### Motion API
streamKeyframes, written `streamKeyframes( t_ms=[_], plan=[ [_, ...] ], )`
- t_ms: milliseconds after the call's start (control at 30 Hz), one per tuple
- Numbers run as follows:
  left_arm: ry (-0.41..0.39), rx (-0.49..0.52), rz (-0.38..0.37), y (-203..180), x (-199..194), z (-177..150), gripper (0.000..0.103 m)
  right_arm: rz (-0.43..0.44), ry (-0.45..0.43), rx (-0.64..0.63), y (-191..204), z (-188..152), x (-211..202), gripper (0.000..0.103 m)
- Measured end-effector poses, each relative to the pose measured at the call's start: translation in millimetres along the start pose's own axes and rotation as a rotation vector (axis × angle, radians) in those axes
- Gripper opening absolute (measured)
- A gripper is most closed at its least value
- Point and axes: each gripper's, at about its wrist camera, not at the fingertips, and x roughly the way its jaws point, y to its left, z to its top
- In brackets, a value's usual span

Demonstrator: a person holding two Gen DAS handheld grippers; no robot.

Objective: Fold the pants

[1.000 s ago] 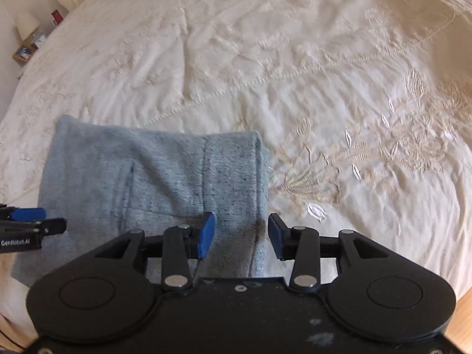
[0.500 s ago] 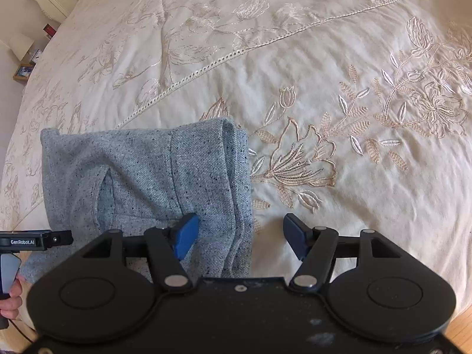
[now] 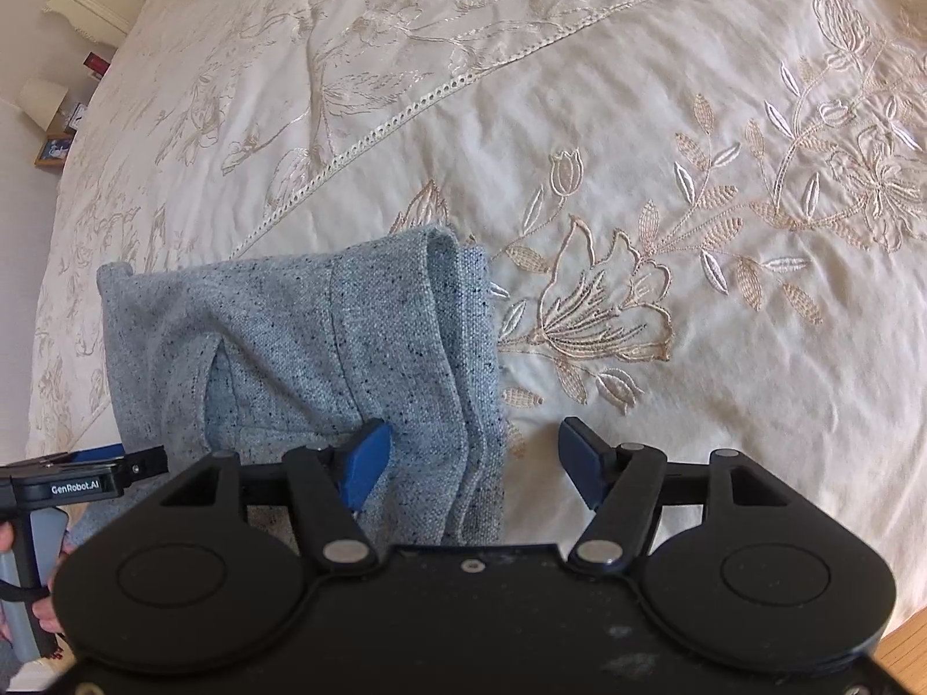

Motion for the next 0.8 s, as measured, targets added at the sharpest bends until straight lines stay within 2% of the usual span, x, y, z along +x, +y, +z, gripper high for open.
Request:
streamKeyframes(
  t_ms=[100,167,267,367,467,600,667,700,733,800],
  plan=[
    [-0.071,-0.009,0.026,-2,-15,6,0.077,0.107,0.058,0.015,-2,4,2,0.07],
    [-0.07,-0.011,0.002,-2,-16,11,0.077,0.151,0.08,-0.004,4,-1,6,0.07],
    [-0.048,0.014,-0.026,-2,-9,16,0.077,0.102,0.067,-0.034,15,-4,11,0.07],
    [-0.028,0.051,-0.065,5,12,13,0.077,0.12,0.066,0.053,8,-7,12,0.07],
    [-0.017,0.064,-0.106,4,26,19,0.08,0.145,0.059,0.065,3,-9,10,0.07],
    [-0.01,0.031,-0.173,11,36,25,0.084,0.168,0.038,0.092,-5,-12,9,0.07],
    [-0.018,-0.002,-0.2,17,35,23,0.085,0.164,0.02,0.105,-8,-19,7,0.065],
    [-0.03,-0.014,-0.211,18,31,21,0.072,0.158,0.008,0.102,-7,-20,6,0.063],
    [-0.049,-0.006,-0.239,18,27,20,0.061,0.153,-0.004,0.09,-5,-25,1,0.05],
    [-0.08,0.0,-0.249,18,15,17,0.023,0.161,-0.029,0.091,1,-27,-4,0.036]
  ],
)
